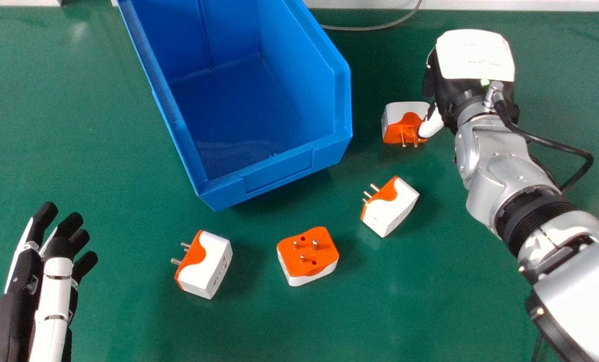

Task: Pick all objects and put in blue box

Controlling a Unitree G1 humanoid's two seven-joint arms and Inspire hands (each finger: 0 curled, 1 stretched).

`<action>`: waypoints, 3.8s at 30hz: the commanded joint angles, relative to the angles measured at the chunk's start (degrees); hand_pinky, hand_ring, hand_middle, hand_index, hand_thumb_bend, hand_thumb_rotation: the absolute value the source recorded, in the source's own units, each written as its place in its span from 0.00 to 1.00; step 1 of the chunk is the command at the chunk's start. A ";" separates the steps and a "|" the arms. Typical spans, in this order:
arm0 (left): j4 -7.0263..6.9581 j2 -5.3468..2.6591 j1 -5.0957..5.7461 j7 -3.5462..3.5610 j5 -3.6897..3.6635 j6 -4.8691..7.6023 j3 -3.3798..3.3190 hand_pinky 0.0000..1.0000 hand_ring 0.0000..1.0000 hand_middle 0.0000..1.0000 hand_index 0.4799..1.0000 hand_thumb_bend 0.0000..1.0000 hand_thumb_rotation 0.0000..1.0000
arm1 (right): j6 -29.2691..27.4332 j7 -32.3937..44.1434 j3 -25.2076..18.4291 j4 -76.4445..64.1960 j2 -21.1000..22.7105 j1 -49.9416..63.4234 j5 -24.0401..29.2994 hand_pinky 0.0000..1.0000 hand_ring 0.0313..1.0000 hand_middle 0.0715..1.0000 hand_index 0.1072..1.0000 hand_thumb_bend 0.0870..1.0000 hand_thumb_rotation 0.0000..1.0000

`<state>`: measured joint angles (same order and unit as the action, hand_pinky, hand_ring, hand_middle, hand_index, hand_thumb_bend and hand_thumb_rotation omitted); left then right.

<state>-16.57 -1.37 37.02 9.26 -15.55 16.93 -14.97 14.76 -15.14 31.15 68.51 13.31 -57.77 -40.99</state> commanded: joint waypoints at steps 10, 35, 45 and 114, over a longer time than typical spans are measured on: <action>-1.25 0.15 0.53 -1.15 0.96 0.24 -0.16 0.87 0.89 0.89 0.83 0.46 0.72 | 3.22 5.32 1.21 -2.67 1.41 -2.24 -1.67 0.23 0.37 0.44 0.47 0.47 0.00; -0.30 -0.07 -0.40 -1.30 0.77 0.25 0.14 0.86 0.89 0.89 0.82 0.46 0.72 | 7.08 11.04 2.79 -8.70 3.55 -2.48 -3.73 0.37 0.47 0.60 0.68 0.84 0.43; -1.15 0.04 -0.26 -1.59 1.00 -0.42 0.30 0.86 0.89 0.89 0.83 0.47 0.73 | 9.75 12.30 0.92 -10.88 2.41 -1.42 -2.27 0.61 0.72 0.80 0.82 0.84 0.54; -1.59 -0.21 0.73 -0.17 -0.15 0.47 -0.34 0.86 0.89 0.89 0.84 0.46 0.73 | 14.55 7.23 3.07 1.00 -7.02 -1.44 -0.40 0.64 0.74 0.82 0.78 0.79 0.63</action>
<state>-17.39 -1.39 36.96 9.26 -15.81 16.24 -15.03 29.10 -9.02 33.58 69.07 5.98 -56.28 -40.50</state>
